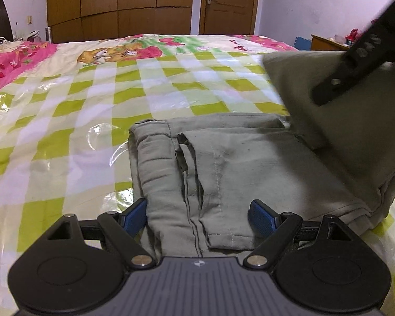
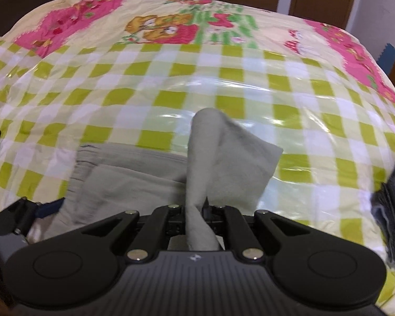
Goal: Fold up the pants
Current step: 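Fold the held pants edge over onto the folded pants with the right gripper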
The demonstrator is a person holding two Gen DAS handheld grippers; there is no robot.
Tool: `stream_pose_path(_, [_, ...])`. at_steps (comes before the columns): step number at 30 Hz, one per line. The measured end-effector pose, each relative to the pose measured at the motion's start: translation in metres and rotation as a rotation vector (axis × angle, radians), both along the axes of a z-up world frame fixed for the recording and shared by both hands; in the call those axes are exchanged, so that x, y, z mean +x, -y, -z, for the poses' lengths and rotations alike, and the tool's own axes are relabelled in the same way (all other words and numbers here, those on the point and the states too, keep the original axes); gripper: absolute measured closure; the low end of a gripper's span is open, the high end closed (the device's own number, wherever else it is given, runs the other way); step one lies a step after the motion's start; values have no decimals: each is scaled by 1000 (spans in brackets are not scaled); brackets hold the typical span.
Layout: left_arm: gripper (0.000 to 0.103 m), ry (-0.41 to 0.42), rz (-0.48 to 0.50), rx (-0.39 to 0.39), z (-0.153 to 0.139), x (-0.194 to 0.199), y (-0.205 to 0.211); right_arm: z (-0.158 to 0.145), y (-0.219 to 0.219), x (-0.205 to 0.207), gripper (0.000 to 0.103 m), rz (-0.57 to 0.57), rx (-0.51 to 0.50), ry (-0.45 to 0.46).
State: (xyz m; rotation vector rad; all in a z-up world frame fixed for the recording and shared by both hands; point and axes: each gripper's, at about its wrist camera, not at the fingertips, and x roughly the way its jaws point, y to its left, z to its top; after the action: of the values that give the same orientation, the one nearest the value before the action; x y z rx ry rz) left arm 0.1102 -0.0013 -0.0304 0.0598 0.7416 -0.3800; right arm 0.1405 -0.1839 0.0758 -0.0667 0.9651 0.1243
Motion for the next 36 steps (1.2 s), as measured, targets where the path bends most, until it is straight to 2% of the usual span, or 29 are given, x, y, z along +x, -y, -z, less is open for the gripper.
stream_pose_path(16, [8, -6, 28, -48, 2, -1, -6, 25, -89, 22, 100, -64, 26, -61])
stream_pose_path(36, [7, -18, 31, -64, 3, -1, -8, 37, -123, 31, 99, -55, 74, -95])
